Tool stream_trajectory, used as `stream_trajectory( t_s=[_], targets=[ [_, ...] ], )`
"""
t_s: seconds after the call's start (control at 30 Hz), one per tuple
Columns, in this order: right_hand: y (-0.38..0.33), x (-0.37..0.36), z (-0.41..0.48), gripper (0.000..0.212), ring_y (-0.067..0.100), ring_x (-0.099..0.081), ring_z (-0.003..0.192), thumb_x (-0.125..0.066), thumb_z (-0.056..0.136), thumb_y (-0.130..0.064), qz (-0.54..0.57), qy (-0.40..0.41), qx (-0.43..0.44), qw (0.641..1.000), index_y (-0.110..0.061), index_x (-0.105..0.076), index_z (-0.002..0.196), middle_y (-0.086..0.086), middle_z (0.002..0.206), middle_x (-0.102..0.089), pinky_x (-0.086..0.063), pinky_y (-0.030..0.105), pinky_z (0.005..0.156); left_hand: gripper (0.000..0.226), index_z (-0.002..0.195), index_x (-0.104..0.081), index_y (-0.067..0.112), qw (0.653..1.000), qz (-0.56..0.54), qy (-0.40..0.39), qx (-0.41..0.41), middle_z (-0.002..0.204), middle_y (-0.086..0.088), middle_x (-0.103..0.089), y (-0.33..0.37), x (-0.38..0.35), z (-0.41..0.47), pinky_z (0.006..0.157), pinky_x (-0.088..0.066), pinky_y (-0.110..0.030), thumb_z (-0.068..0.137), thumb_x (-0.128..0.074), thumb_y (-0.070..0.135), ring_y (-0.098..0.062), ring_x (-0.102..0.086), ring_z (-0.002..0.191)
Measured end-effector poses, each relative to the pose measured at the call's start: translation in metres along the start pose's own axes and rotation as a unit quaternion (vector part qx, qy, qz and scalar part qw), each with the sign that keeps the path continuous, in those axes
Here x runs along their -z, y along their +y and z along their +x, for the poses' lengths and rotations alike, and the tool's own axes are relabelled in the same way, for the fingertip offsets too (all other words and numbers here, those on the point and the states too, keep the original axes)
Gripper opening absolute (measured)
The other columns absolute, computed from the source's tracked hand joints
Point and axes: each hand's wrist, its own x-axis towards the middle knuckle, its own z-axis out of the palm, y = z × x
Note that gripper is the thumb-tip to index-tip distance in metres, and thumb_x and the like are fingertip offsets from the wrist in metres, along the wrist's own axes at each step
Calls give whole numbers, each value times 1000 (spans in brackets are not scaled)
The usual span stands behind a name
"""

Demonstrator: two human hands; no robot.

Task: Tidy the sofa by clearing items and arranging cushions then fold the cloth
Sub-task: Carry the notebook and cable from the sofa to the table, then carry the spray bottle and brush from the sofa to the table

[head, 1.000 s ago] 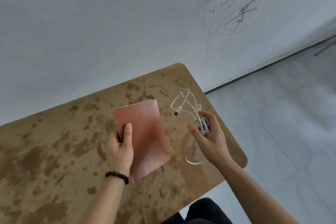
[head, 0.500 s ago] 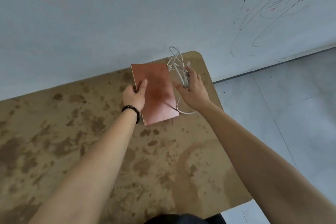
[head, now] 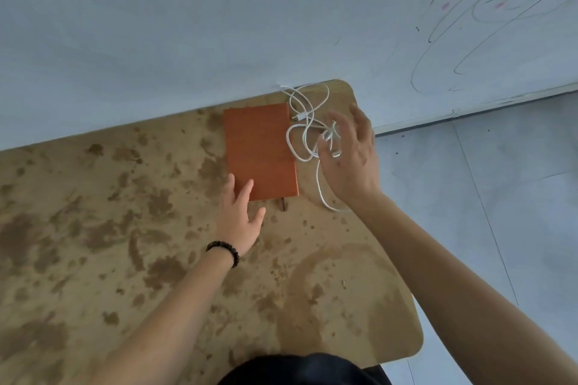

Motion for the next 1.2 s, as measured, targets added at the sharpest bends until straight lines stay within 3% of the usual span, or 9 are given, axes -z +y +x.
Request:
stream_trajectory(
  t_s=[0.1,0.23,0.3,0.4,0.6,0.7,0.8,0.93,1.2],
  targets=[
    [28,-23,-20,73,36,3,151,-48,95,-50,-117,-137,-104,978,-34,-11,156,14,164,5,-12,50,120,68,152,-23,20,1000,8,-8,9,161,-4,15,2,-15,-5,118,-2,-29,95,-58,30,-21,11,149],
    [53,-45,-36,77,40,13,149,-44,100,-42,-125,-231,-83,961,-16,-1,158,18,163,14,-2,49,123,70,152,-23,16,999,-26,-19,0,161,-6,18,3,-20,0,122,-5,-39,93,-61,23,-22,16,148],
    [50,-43,-34,77,35,12,150,-49,100,-34,-54,-231,-84,968,-15,-2,158,16,164,11,-3,47,123,68,151,-26,17,997,-69,-14,6,162,-3,14,4,-15,-2,120,-17,-30,93,-61,18,-18,9,149],
    [43,-23,-30,73,29,4,152,-53,98,-25,-5,-214,-36,976,-19,-11,157,15,164,4,-16,45,122,58,148,-35,16,989,-141,45,30,163,-2,-1,15,5,-10,101,-21,3,95,-58,17,-13,-7,149],
    [21,53,-61,42,16,-46,131,-49,100,-35,31,-156,14,987,-28,-46,141,-5,150,-39,-42,32,102,47,145,-40,17,978,-134,156,-32,154,3,-31,40,59,-75,113,-28,-25,102,-40,37,0,-26,136],
    [12,93,-107,35,6,-61,102,-44,100,-48,72,-150,24,986,-31,-58,126,-17,123,-56,-51,29,90,48,146,-35,23,968,-148,202,-28,147,15,-36,45,69,-152,107,-31,-19,101,-41,40,-1,-34,137],
    [11,113,-162,31,-6,-61,97,-43,97,-53,157,-144,7,977,-37,-60,118,-24,109,-60,-46,11,79,46,143,-38,23,941,-199,273,26,145,9,-43,42,52,-237,107,-37,-27,100,-47,34,-4,-41,134],
    [25,105,-237,50,-2,-58,108,-44,90,-63,170,-194,6,966,-33,-53,128,-30,119,-55,-47,22,87,39,133,-45,34,878,-261,367,160,135,10,-55,37,16,-342,102,-44,-34,95,-54,30,-3,-50,125],
    [9,100,-329,62,1,-53,114,-52,86,-63,127,-324,116,930,-30,-45,138,-25,119,-52,-45,20,86,43,118,-40,52,785,-249,479,304,126,4,-59,5,-28,-493,87,-47,-20,91,-54,21,-11,-56,117]
  ],
)
